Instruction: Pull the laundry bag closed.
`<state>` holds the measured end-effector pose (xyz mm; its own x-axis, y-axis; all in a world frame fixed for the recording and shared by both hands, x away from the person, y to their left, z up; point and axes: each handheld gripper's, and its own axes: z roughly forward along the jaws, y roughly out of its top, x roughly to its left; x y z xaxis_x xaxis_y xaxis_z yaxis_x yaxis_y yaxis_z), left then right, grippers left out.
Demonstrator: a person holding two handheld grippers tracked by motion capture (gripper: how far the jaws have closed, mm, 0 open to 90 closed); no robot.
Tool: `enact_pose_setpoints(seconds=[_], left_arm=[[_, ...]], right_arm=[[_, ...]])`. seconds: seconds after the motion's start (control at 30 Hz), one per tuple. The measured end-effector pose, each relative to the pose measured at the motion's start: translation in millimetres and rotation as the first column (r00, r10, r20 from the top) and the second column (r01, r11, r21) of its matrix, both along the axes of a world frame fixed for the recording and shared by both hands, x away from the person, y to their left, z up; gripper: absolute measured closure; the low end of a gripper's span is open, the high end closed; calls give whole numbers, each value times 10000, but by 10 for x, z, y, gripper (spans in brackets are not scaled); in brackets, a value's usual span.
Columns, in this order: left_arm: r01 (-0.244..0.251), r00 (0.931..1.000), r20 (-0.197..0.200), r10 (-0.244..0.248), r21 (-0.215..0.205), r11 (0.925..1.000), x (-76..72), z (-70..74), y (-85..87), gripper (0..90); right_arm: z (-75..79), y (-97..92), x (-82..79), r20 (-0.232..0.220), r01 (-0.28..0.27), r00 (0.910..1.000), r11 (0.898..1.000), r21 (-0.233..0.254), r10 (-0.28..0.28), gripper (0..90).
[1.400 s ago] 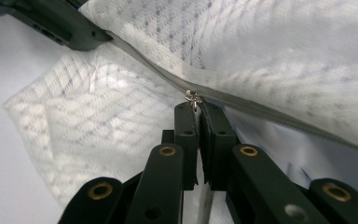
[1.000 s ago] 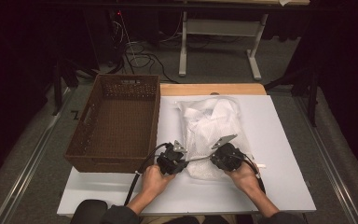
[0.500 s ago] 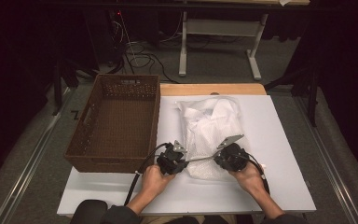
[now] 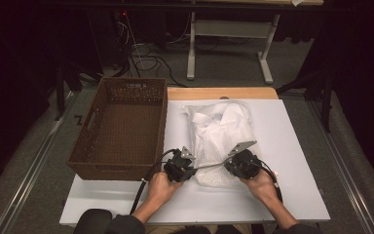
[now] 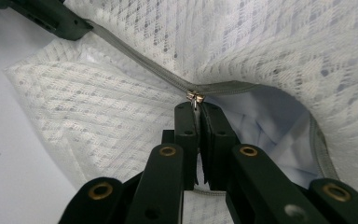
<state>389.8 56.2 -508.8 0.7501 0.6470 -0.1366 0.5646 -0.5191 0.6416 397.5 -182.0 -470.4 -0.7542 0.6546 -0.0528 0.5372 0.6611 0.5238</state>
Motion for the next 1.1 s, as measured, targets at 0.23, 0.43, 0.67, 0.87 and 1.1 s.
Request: enact_pose_setpoints(seconds=[0.23,0.43,0.67,0.87,1.1], left_arm=[[45,10000,37,-45,-22,10000,1,-4,2,860],[87,10000,40,-87,13,10000,5,-2,0,860],[63,10000,47,-63,16,10000,0,-2,-1,860],[39,10000,69,-39,1,10000,-5,-5,2,859],[22,10000,60,-22,6,10000,-7,-5,0,859]], right_arm=[[3,3,-4,67,-78,9999,9999,-124,79,872],[-21,-16,13,78,-142,9999,9999,-23,142,872],[-17,-77,20,18,-75,10000,10000,24,75,872],[-20,-105,18,-22,-70,10000,9999,109,71,872],[5,-98,9,-91,-266,9996,9990,-360,263,873]])
